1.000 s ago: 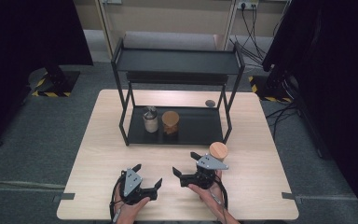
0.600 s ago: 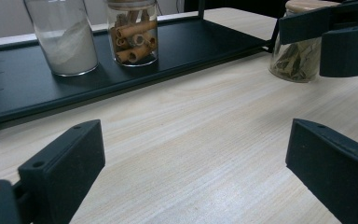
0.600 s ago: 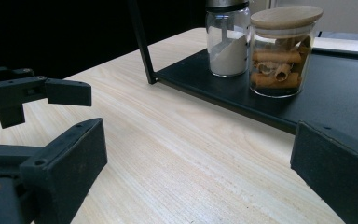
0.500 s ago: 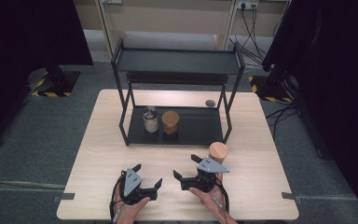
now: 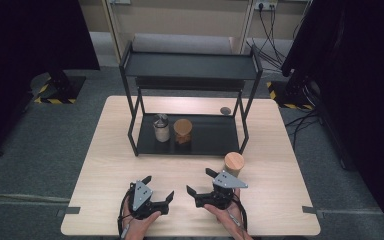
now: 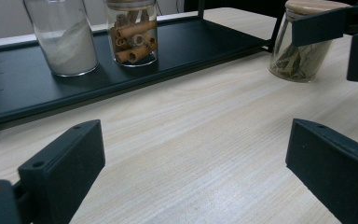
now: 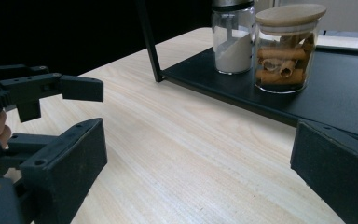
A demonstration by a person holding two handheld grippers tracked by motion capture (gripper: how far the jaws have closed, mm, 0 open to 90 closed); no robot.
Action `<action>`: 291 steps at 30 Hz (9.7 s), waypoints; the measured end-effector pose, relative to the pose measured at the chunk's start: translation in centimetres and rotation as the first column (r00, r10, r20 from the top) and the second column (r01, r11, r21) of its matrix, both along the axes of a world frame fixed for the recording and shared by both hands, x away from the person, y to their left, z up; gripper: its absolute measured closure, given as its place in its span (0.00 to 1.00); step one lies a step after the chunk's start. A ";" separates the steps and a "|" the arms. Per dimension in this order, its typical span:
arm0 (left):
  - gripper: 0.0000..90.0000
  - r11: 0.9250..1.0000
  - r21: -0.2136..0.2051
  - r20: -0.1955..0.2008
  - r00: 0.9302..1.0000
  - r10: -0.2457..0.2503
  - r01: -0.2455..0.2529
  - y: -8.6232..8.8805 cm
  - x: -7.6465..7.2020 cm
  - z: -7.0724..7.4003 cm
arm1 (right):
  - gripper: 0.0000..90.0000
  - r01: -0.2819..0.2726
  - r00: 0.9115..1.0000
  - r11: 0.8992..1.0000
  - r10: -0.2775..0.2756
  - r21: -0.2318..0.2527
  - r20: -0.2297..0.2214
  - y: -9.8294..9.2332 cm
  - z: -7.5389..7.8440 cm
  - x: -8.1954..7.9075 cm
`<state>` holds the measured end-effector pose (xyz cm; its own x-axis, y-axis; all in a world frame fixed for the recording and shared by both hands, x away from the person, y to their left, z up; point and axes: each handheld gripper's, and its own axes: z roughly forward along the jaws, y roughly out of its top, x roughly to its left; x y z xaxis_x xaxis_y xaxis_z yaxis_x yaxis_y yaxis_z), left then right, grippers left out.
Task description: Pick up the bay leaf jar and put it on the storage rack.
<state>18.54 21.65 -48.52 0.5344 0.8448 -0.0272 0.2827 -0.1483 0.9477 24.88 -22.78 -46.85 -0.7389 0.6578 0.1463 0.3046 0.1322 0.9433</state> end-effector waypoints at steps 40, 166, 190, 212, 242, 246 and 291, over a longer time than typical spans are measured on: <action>0.05 1.000 -0.002 -0.003 1.000 0.000 0.000 0.0 0.0 0.0 | 0.04 0.054 0.998 0.998 -0.053 0.030 -0.022 -3.3 -0.4 -2.3; 0.04 1.000 0.001 -0.004 1.000 0.000 0.000 0.0 0.1 0.1 | 0.06 0.332 0.943 0.941 -0.330 -0.060 0.045 -6.2 -0.8 -1.9; 0.05 1.000 0.001 -0.005 1.000 0.000 0.000 0.0 0.1 0.1 | 0.13 0.340 0.940 0.936 -0.337 -0.088 0.050 -5.5 -0.8 -0.1; 0.04 1.000 0.001 -0.005 1.000 0.000 0.000 0.0 0.1 0.1 | 0.29 0.330 0.944 0.933 -0.326 -0.143 0.056 -4.7 -0.2 1.0; 0.05 1.000 -0.001 -0.006 1.000 0.000 0.000 0.0 0.2 0.1 | 0.29 0.261 0.964 0.956 -0.251 -0.134 0.088 -4.6 1.2 0.9; 0.05 1.000 -0.001 -0.006 1.000 0.000 0.000 0.0 0.2 0.1 | 0.29 0.256 0.965 0.957 -0.246 -0.133 0.087 -4.4 1.2 1.0; 0.05 1.000 -0.004 -0.005 1.000 0.001 -0.001 0.0 0.2 0.0 | 0.29 0.179 0.982 0.975 -0.168 -0.130 0.091 -2.3 2.8 3.1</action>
